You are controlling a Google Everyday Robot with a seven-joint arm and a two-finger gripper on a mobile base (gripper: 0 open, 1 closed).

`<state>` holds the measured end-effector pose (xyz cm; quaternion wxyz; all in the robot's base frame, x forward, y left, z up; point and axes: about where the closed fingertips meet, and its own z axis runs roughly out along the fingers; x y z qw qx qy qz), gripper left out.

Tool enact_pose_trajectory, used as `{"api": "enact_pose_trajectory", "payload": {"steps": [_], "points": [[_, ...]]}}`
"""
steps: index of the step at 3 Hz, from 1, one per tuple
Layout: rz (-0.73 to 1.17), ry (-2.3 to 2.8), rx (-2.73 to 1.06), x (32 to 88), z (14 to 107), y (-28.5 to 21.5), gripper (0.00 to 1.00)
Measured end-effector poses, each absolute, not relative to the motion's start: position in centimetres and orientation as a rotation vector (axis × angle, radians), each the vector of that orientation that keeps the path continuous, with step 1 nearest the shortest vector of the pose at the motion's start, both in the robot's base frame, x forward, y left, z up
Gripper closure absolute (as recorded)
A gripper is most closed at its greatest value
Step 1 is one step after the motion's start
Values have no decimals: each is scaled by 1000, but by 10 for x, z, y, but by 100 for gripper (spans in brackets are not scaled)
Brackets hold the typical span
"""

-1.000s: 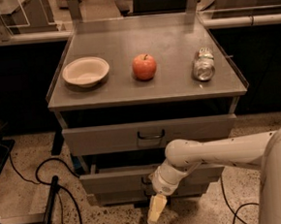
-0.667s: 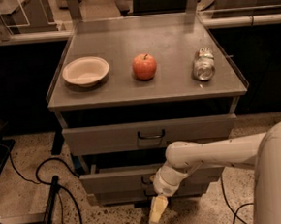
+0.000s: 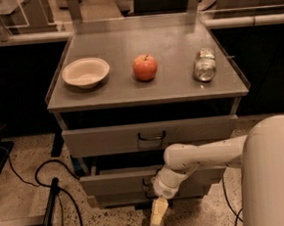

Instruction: Open middle drawer

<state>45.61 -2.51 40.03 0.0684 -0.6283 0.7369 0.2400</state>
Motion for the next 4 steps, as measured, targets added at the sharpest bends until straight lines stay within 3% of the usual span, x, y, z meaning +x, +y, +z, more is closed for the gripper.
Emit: {"api": "enact_pose_trajectory", "payload": {"steps": [2,4], "points": [[750,2222,-1896,447,405,-26,0],[694,2244,-2081,398,411,-16,0]]}}
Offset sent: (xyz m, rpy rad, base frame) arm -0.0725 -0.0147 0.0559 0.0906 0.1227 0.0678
